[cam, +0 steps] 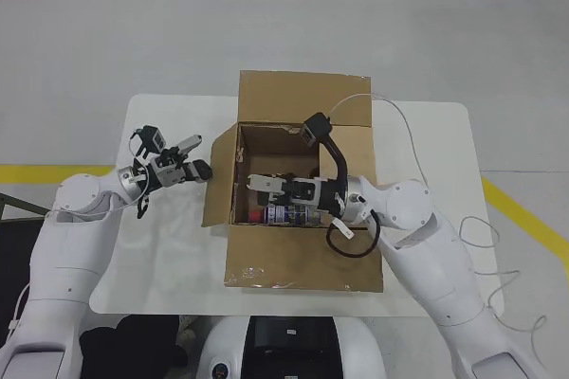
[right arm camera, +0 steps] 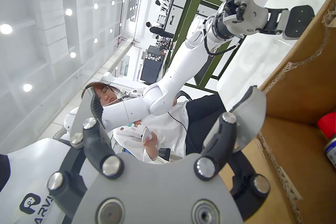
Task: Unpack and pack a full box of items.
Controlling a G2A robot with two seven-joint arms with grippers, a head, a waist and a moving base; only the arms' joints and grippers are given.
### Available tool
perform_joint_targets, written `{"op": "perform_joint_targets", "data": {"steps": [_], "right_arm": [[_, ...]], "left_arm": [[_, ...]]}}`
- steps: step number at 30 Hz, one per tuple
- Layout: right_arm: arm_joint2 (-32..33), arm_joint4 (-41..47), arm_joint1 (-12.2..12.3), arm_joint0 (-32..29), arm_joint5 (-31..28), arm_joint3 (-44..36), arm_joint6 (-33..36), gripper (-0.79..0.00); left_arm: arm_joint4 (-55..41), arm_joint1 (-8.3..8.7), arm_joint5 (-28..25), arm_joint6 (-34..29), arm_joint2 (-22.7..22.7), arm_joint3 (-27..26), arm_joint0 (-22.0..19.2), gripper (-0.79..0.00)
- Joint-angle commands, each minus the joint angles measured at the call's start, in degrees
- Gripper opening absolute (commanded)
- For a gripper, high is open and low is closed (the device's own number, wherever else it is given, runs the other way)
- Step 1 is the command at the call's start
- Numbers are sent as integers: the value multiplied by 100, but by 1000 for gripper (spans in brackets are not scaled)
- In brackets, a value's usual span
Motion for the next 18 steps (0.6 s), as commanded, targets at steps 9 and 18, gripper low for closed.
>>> {"op": "perform_joint_targets", "data": {"steps": [9,18], "right_arm": [[284,-255,125,-155,374,-308,359,0],[821,-485,309,-794,859,-1183,498,0]], "left_arm": [[-168,103,-55,-10,-476,-816,106,0],[30,70,94,371,-207,-1342,-160,0]]}}
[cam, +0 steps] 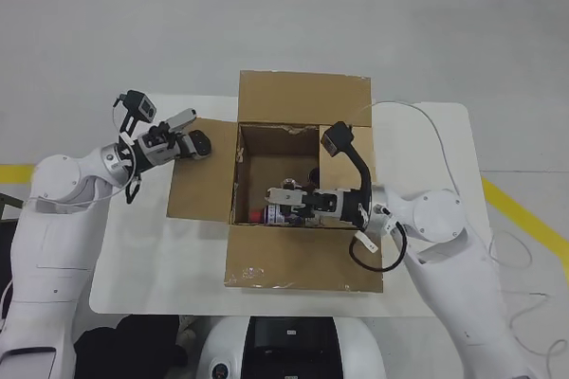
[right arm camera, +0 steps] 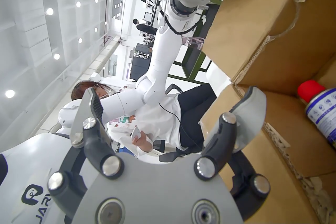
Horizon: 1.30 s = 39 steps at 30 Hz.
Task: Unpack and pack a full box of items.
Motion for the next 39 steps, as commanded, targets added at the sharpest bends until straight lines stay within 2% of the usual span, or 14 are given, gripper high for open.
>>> {"op": "perform_joint_targets", "data": {"steps": [1,7,18,39], "right_arm": [[95,-19,35,-173,99,-183,25,0],[293,5,128,-575,378,-603,187,0],[598,-20,266,-1094,861,-1143,194,0],[687,110,286,-1228,803,-1154,62,0]], "left_arm": [[-19,-26,36,156,113,-78,-96,0],[62,-91,183,273,496,-242,-341,0],[257,-249,328,169,1345,-198,-821,0],[275,-253,332,155,1365,-193,-841,0]]}}
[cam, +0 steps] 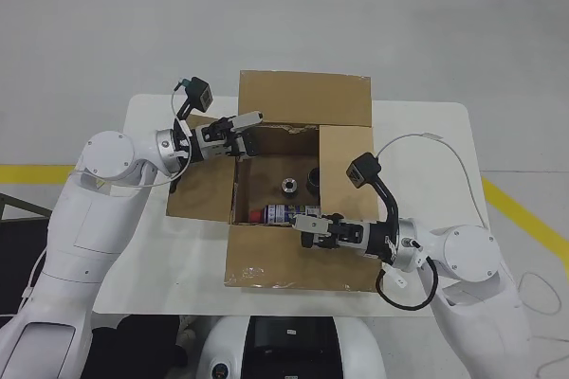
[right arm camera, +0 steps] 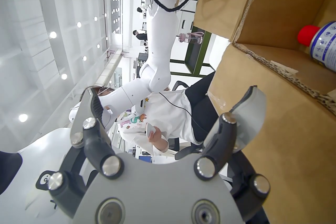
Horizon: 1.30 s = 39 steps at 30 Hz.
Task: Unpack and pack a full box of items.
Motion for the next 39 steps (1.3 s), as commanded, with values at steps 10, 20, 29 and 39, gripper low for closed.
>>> {"op": "perform_joint_targets", "data": {"steps": [10,20,29,39], "right_arm": [[40,-230,54,-132,183,-273,-173,0],[525,-530,201,-762,652,-1101,-195,0],[730,-649,301,-1131,921,-1685,-143,0],[565,-547,351,-1230,915,-1632,-304,0]], "left_arm": [[355,-105,78,135,426,-175,-476,0],[171,-488,88,36,1507,602,-1426,0],[363,-750,-4,369,2117,1065,-1604,0],[789,-1005,-382,771,2577,1562,-1684,0]]}}
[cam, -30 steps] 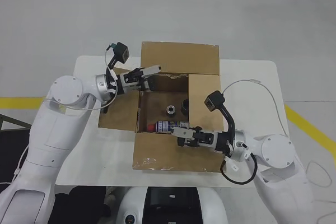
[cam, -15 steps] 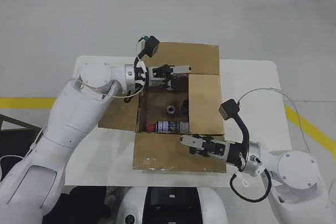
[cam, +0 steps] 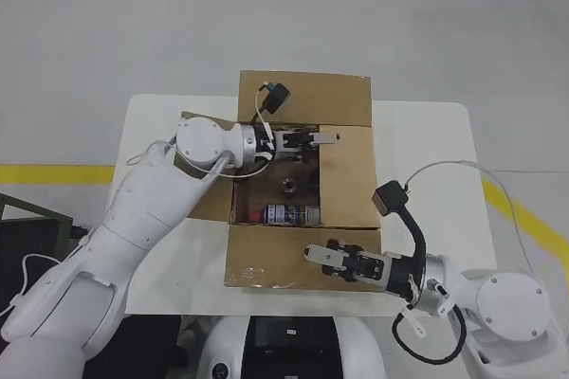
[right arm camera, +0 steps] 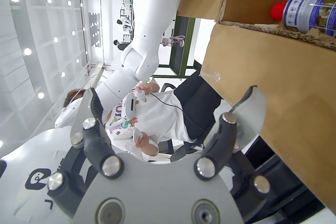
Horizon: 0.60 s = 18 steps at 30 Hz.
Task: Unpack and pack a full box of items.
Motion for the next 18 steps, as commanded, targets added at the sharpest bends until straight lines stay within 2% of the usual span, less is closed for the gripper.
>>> {"op": "perform_joint_targets", "data": {"steps": [1,13,18], "right_arm": [[-86,32,2,16,-17,62,-64,0],[-724,-109,12,408,255,170,-352,0],[-857,-89,22,497,331,163,-421,0]], "left_arm": [[-6,-54,-85,30,66,94,-18,0],[-400,-433,-604,86,330,823,-214,0],[-797,-567,-1141,112,232,924,-304,0]]}}
